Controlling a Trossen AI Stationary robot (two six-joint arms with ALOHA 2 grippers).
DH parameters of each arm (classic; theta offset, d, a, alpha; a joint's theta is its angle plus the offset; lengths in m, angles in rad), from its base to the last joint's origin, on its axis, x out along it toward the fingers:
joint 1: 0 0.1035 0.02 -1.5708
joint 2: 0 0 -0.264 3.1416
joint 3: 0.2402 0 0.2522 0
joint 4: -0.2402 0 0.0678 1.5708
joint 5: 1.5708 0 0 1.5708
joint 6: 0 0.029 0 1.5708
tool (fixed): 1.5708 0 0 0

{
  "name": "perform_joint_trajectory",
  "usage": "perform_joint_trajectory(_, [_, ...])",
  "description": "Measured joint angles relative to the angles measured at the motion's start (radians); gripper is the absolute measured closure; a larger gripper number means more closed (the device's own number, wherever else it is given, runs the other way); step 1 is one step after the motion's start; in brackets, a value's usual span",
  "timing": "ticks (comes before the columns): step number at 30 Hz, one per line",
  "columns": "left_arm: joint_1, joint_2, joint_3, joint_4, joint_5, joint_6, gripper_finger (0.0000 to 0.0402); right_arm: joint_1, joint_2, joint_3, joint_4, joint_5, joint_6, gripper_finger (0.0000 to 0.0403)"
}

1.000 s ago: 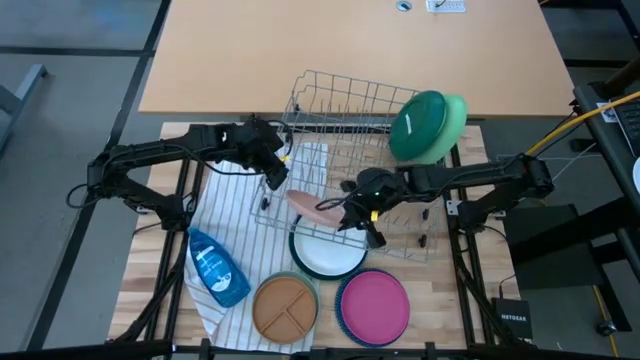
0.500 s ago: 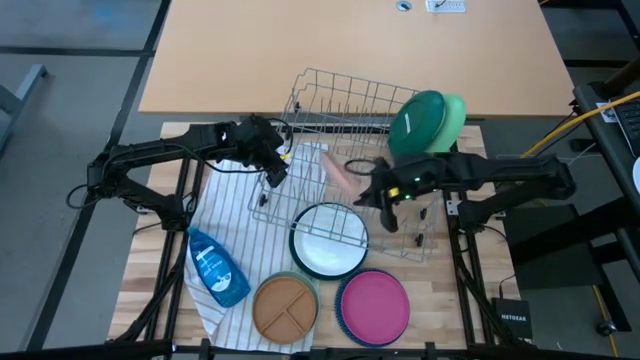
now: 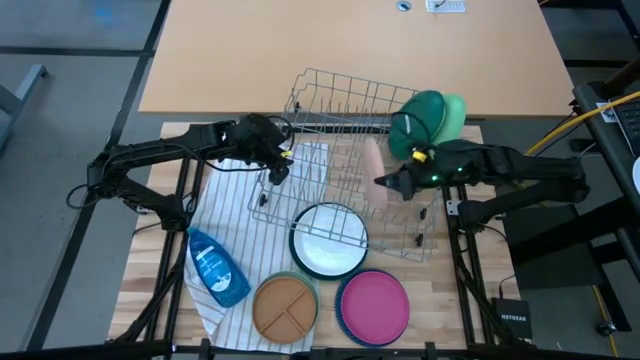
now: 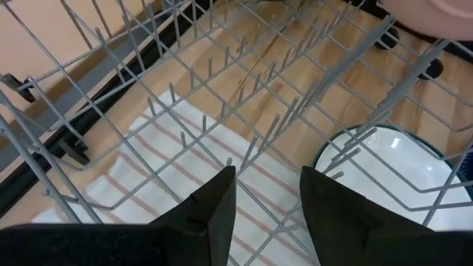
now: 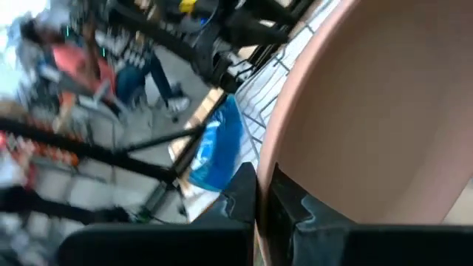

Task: Sort dishes
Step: Put the light orange plate in the dish rack

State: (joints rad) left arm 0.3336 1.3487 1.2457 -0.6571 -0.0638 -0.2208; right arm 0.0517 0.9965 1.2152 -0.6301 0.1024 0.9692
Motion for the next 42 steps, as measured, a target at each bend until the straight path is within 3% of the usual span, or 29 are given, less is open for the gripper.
perform_joint_trajectory(11, [0.0,0.0,-0.041,0.032,0.0,0.023,0.0263,0.002,-0.061,0.0,-0.23,0.048,0.189,0.0394])
perform_joint_trajectory(21, [0.0,0.001,-0.155,0.068,0.0,0.0,0.0263,0.004,-0.06,0.0,-0.25,0.047,0.245,0.0394])
perform_joint_trajectory(26, [0.0,0.001,-0.179,0.075,0.0,0.001,0.0263,0.078,-0.061,0.0,-0.244,0.095,0.347,0.0394])
perform_joint_trajectory(32, [0.0,0.001,-0.179,0.13,0.0,0.027,0.0263,0.235,-0.109,-0.001,-0.272,0.271,0.426,0.0394])
perform_joint_trajectory(37, [0.0,0.001,-0.179,0.218,0.0,0.026,0.0263,0.397,-0.146,-0.001,-0.397,0.474,0.519,0.0394])
perform_joint_trajectory(42, [0.0,0.001,-0.179,0.255,0.0,-0.012,0.0263,0.52,-0.161,-0.001,-0.398,0.658,0.528,0.0394])
